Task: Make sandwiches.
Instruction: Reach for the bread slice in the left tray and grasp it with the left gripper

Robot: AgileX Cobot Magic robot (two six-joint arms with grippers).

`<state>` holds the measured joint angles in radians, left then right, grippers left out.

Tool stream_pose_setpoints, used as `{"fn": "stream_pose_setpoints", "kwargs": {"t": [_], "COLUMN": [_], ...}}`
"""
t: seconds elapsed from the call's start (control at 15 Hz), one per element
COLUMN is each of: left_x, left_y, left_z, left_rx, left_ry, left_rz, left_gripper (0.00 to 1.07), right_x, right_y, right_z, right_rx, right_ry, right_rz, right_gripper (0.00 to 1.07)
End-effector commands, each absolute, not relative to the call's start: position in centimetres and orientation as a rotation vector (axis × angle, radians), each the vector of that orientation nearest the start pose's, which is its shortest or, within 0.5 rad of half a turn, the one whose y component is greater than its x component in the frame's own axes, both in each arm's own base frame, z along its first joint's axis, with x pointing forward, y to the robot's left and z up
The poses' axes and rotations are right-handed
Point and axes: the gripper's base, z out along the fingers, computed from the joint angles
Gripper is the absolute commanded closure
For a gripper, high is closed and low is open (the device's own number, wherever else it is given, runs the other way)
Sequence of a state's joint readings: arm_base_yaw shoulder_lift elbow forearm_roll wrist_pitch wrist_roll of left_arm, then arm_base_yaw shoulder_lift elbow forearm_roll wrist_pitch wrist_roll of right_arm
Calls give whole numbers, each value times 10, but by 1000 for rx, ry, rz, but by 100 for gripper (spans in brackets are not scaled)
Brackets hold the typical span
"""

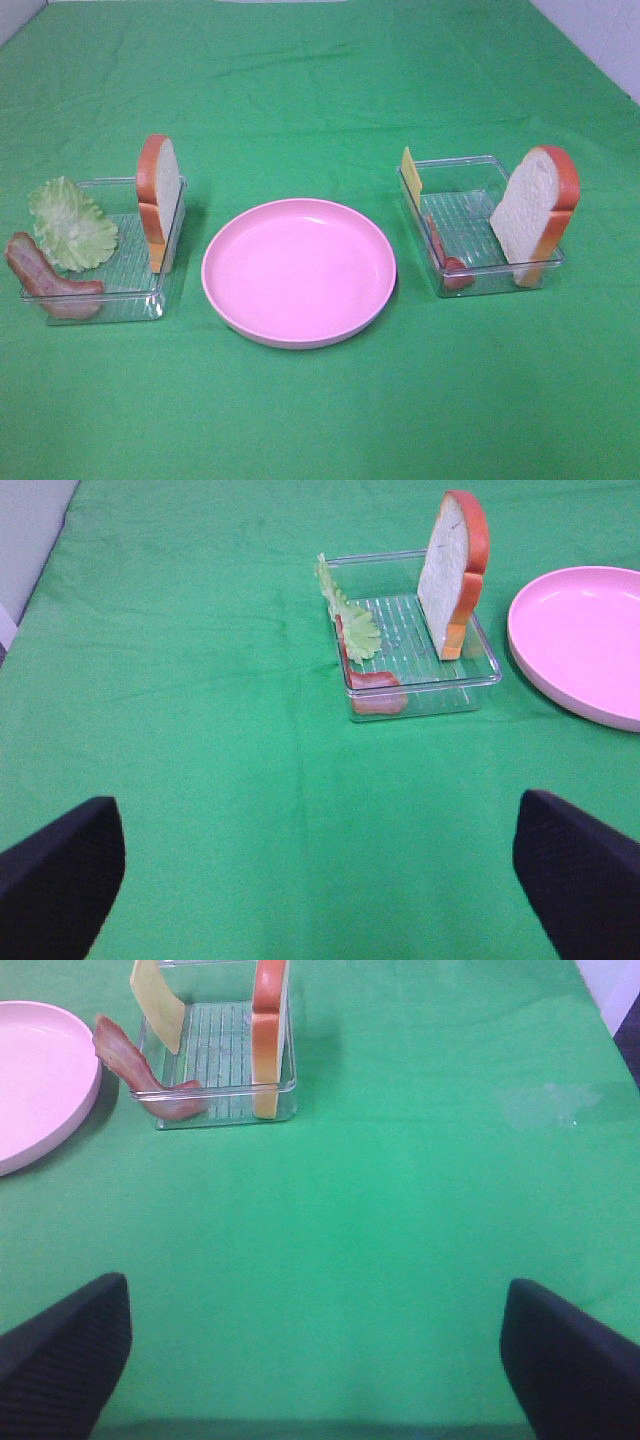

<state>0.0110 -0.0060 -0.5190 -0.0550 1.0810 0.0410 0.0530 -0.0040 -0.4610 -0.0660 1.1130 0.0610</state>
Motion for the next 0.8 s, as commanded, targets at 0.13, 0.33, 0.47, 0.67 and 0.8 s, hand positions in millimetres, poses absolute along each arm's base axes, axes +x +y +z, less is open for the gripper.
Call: {"fn": "stream_pose_setpoints", "kwargs": {"t": [0.13, 0.33, 0.47, 0.67, 0.8], "left_x": [-11, -11, -11, -10, 2], "left_y": [-5, -5, -5, -5, -4], "left_z": [281, 281, 281, 286, 307], "left_rx": [33, 33, 33, 13, -13], "left_ry": [2021, 2021, 2021, 2006, 1919], "left_rz": [-37, -37, -37, -48, -60], "left_gripper": [6, 6, 6, 6, 6], "right_x": [-7, -7, -7, -7, -7], "right_y": [-5, -5, -5, -5, -5], "right_z": [261, 261, 261, 261, 261], "right_rx": [10, 10, 10, 10, 10], "right_ry": [2094, 2094, 2094, 2094, 2094], "right_rz": [-14, -14, -14, -14, -14], "right_gripper": [11, 11, 11, 11, 11]}}
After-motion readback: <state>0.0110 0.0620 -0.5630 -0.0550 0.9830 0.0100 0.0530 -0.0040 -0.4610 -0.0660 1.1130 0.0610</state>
